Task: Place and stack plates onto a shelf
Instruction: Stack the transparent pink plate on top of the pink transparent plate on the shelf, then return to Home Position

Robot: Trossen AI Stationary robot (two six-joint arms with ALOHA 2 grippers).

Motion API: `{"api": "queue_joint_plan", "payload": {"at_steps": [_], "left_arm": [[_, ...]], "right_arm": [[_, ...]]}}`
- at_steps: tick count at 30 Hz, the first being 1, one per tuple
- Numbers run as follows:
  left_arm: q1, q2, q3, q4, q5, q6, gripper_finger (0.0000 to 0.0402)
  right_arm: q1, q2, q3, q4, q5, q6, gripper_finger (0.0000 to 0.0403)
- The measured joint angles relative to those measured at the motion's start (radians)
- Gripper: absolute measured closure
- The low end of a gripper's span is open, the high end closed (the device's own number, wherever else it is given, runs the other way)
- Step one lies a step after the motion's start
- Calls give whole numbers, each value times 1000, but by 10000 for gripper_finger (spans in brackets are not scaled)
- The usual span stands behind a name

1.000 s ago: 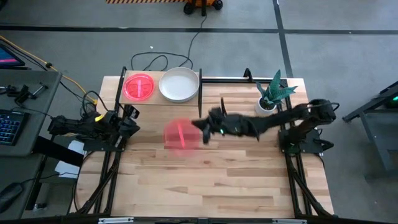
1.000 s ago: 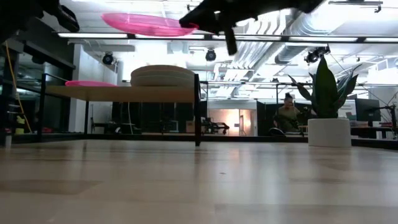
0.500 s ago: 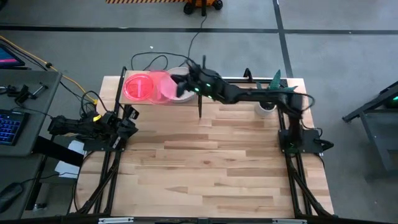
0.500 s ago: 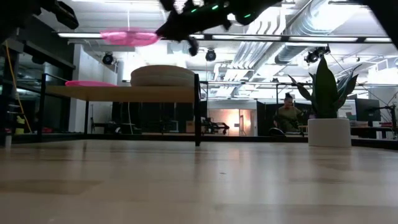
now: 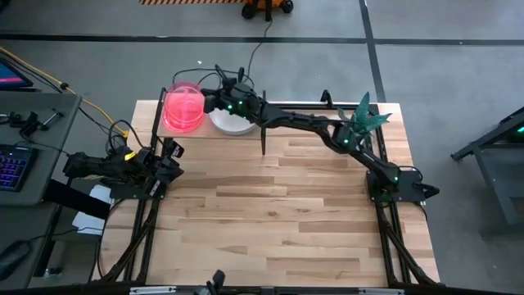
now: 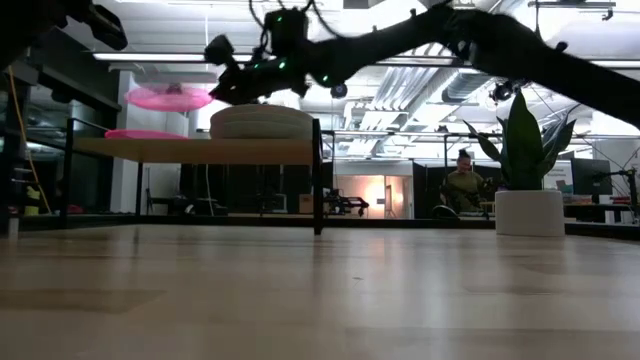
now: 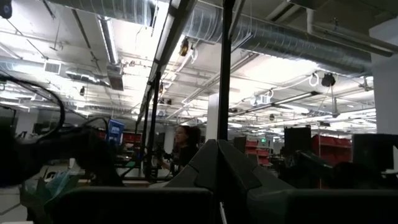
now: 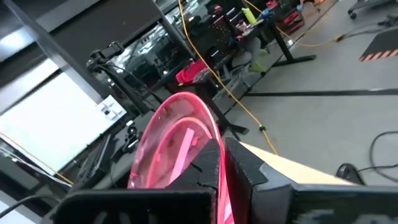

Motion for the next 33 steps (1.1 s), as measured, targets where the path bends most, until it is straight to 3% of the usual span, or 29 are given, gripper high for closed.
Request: {"api": "queue_joint_plan", "payload": {"at_steps": [5, 12, 25, 33], "left_arm": [[0, 0, 0, -1, -4, 7, 401], [0, 0, 0, -1, -10, 26, 401], [0, 0, 0, -18, -43, 27, 401], [0, 0, 0, -53, -44, 26, 401]], "right_arm": [[-3, 39, -31, 115, 8, 63, 403], [-15, 39, -48, 91, -9, 70, 390], [-15, 37, -50, 97, -189, -13, 237], [-45, -29, -50, 6, -383, -113, 206]]}}
